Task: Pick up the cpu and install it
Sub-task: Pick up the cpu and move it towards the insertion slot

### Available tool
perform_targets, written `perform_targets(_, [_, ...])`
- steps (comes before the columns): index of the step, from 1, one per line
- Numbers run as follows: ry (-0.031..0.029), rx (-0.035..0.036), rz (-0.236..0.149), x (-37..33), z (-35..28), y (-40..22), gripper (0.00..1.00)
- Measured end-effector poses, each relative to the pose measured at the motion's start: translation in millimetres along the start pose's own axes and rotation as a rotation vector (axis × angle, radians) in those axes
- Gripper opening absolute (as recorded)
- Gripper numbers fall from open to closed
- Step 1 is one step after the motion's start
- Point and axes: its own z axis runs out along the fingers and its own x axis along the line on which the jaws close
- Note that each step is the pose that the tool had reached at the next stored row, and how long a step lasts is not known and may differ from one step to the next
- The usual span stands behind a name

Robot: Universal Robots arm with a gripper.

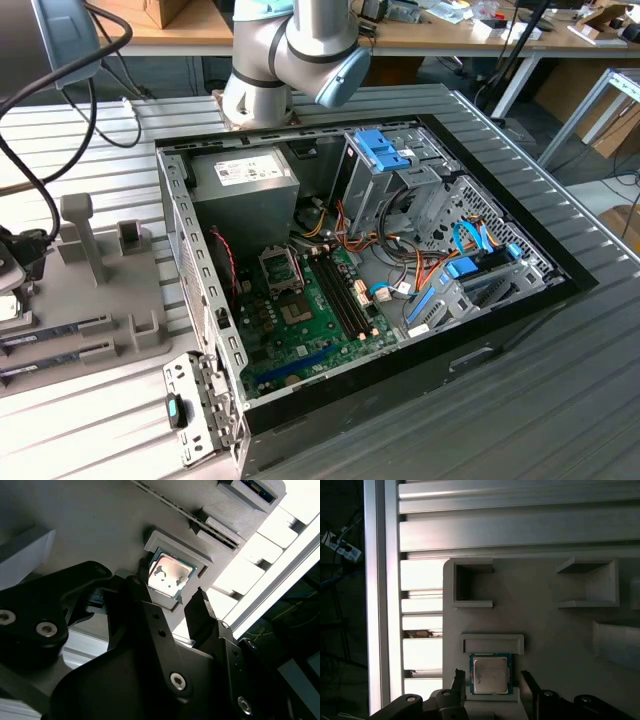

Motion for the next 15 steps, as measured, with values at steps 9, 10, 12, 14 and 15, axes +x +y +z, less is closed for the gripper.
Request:
perform_targets(9, [-0.0001,0.0000,0.000,-0.8,2.9,0.0,0.56])
perform_targets(10, [0.0000,0.0001,0.000,-0.9,3.4,0.0,0.56])
perform_targets(12, [-0.0001,0.0006,0.000,-1.1,4.3,0.0,0.56])
perform_targets(14, [-0.0001,0.0017,0.000,-1.5,5.7,0.0,0.56])
perform_targets(15, [-0.0001,0.0030,0.000,-1.8,6.4,0.0,0.56])
